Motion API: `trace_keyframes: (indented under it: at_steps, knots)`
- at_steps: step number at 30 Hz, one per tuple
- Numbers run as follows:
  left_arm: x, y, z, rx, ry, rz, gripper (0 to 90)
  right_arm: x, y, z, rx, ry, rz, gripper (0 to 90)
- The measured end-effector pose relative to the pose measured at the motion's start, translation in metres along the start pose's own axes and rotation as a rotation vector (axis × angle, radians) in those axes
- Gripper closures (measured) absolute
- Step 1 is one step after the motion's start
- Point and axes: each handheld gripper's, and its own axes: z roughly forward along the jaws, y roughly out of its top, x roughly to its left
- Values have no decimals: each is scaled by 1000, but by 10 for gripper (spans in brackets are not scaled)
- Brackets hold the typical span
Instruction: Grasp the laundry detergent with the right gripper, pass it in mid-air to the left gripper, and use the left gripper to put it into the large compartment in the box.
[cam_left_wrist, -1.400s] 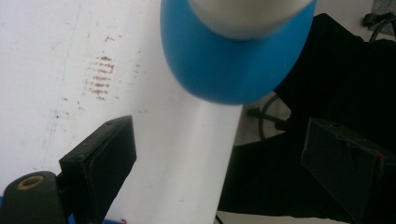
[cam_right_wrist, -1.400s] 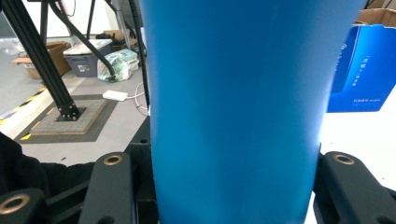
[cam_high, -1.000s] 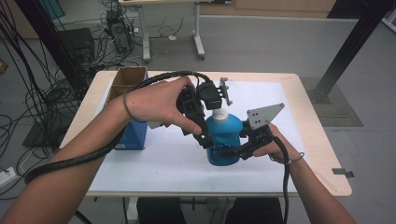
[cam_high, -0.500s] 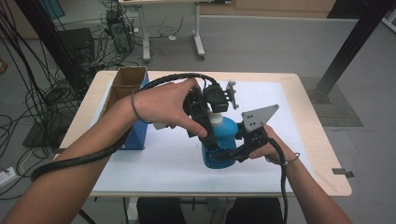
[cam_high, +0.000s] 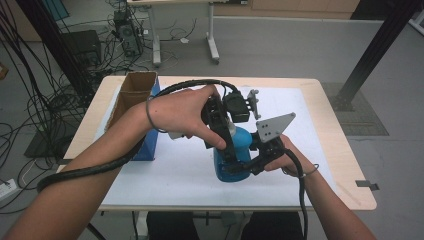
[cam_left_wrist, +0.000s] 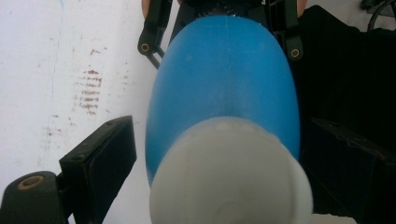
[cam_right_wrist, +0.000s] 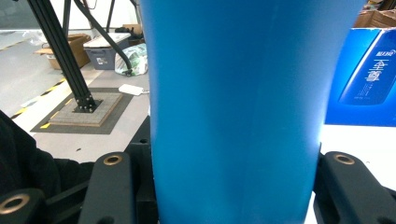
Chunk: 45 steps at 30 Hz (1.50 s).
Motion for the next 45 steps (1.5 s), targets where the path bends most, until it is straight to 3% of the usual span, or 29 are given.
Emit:
trace_keyframes:
  at_steps: [45]
  knots:
    - [-4,0,0,7,10,-1,103,1,-2,2,7,0,-1,444]
